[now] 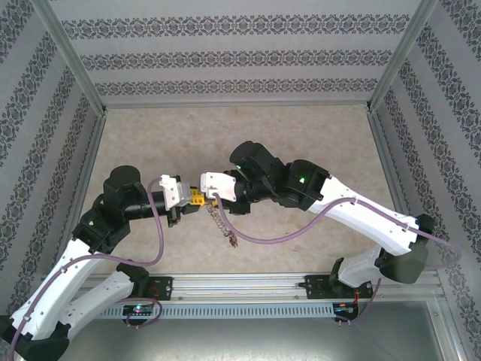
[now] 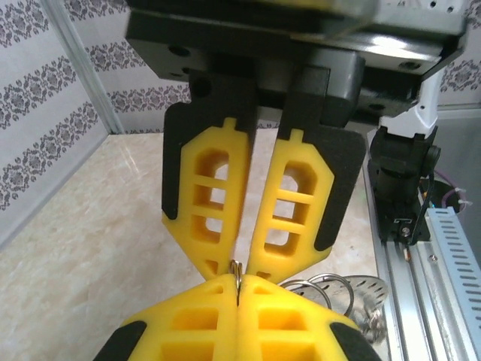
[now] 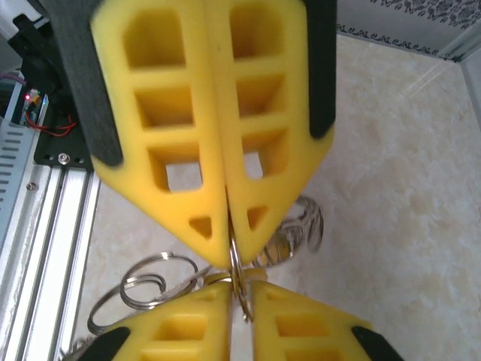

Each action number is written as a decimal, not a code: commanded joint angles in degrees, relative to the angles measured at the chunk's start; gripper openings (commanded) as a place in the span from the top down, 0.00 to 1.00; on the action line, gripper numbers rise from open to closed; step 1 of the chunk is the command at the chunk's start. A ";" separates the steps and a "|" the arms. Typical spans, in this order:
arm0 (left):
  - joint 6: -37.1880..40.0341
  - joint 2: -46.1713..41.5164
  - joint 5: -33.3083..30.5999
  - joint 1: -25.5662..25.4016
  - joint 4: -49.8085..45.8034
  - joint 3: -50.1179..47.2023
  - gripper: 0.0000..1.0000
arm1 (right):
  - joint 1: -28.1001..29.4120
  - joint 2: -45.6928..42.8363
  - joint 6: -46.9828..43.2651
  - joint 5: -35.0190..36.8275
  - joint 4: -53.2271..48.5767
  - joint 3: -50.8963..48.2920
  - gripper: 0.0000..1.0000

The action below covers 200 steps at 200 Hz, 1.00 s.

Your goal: Put the keys on the keyring

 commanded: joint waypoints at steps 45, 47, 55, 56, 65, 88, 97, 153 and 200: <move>-6.25 -1.79 5.14 -0.65 11.65 -1.08 1.00 | -0.24 -3.04 1.79 -0.59 2.71 -2.48 0.98; -6.33 -1.84 5.11 -0.58 11.75 -1.10 1.00 | -0.24 -3.14 1.69 -0.65 2.85 -2.48 0.98; -6.52 -2.01 5.08 -0.60 11.94 -1.30 1.00 | -0.24 -3.31 1.59 -1.07 3.27 -2.47 0.99; -6.52 -2.03 5.12 -0.58 11.98 -1.38 1.00 | -0.24 -3.32 1.62 -1.13 3.32 -2.47 1.00; -6.78 -2.14 5.22 -0.59 12.16 -1.46 1.00 | -0.24 -3.48 1.44 -1.57 3.59 -2.48 1.00; -7.36 -2.49 5.78 -0.56 12.63 -1.80 1.00 | -0.26 -3.50 1.37 -2.41 4.06 -2.51 1.00; -7.74 -2.75 6.01 -0.56 13.35 -2.07 1.00 | -0.24 -3.40 1.48 -2.47 4.22 -2.63 1.00; -10.17 -3.13 7.35 -0.56 17.56 -2.78 1.00 | -0.24 -2.18 2.71 -3.97 4.95 -3.11 1.00; -10.84 -3.76 6.96 -0.56 18.50 -3.37 1.00 | -0.24 -2.26 3.40 -4.20 4.92 -3.27 1.00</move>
